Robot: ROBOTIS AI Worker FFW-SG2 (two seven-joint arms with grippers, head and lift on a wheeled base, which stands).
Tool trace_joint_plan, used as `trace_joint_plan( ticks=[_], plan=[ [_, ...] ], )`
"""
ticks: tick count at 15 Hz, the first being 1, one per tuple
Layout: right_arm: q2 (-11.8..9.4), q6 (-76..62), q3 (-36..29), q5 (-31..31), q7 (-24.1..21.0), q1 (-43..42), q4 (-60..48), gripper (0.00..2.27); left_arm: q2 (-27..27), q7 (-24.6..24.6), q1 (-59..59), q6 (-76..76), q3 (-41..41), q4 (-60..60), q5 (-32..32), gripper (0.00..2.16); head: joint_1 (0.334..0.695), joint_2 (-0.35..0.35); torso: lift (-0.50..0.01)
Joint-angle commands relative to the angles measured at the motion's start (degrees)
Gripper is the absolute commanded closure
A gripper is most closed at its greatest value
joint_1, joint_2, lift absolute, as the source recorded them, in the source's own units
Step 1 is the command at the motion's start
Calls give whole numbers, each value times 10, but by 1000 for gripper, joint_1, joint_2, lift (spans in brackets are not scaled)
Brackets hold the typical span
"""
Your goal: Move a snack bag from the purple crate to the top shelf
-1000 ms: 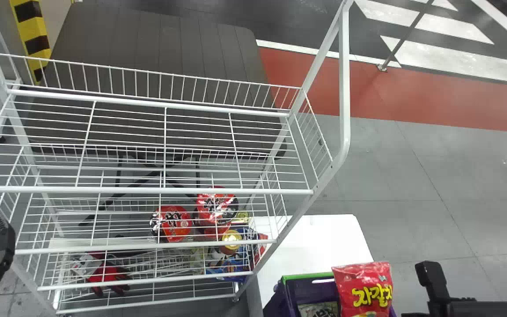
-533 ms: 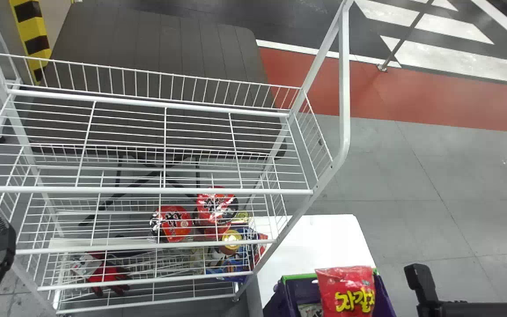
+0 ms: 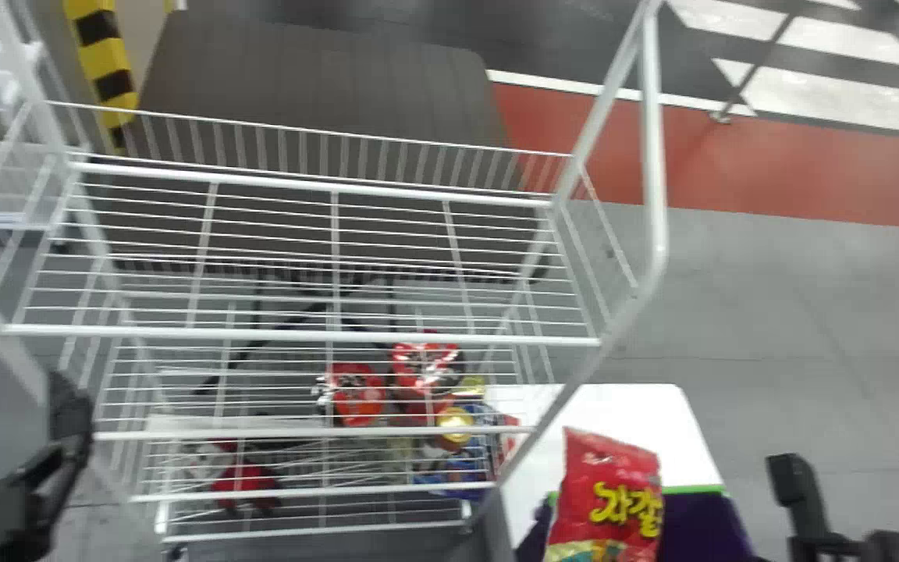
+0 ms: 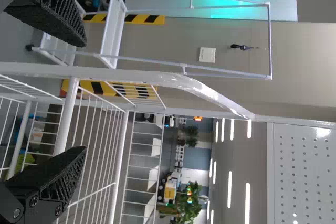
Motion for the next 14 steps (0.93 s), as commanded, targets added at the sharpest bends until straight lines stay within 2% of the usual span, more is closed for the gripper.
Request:
trace_joint_plan(
  ticks=[1,2,3,5,7,9,12,14],
  plan=[
    [37,34,-4,-32,-2,18,-101,2000,-1,0,2,0,1,-2,-1,117,695,-175,1],
    [51,34,-4,-40,-2,23,-142,2000,-1,1,3,0,0,-2,-2,117,695,-116,1],
    [62,34,-2,-45,-4,25,-178,2000,-1,1,5,0,0,-3,-3,117,695,-86,1],
    [81,34,8,-45,-11,25,-235,2000,-1,1,6,0,0,-6,-4,117,695,-44,1],
    [86,34,21,-52,-10,24,-277,2000,-1,1,9,-2,0,-8,-5,117,695,2,1],
    [108,34,16,-80,-9,24,-306,2000,-1,1,11,-2,0,-10,-6,117,695,30,1],
    [116,34,10,-134,-23,15,-324,2000,-1,1,13,-2,0,-14,-10,117,695,85,1],
    [116,34,12,-138,-33,-21,-324,2000,-1,0,13,-2,-1,-14,-11,117,695,98,1]
  ],
)
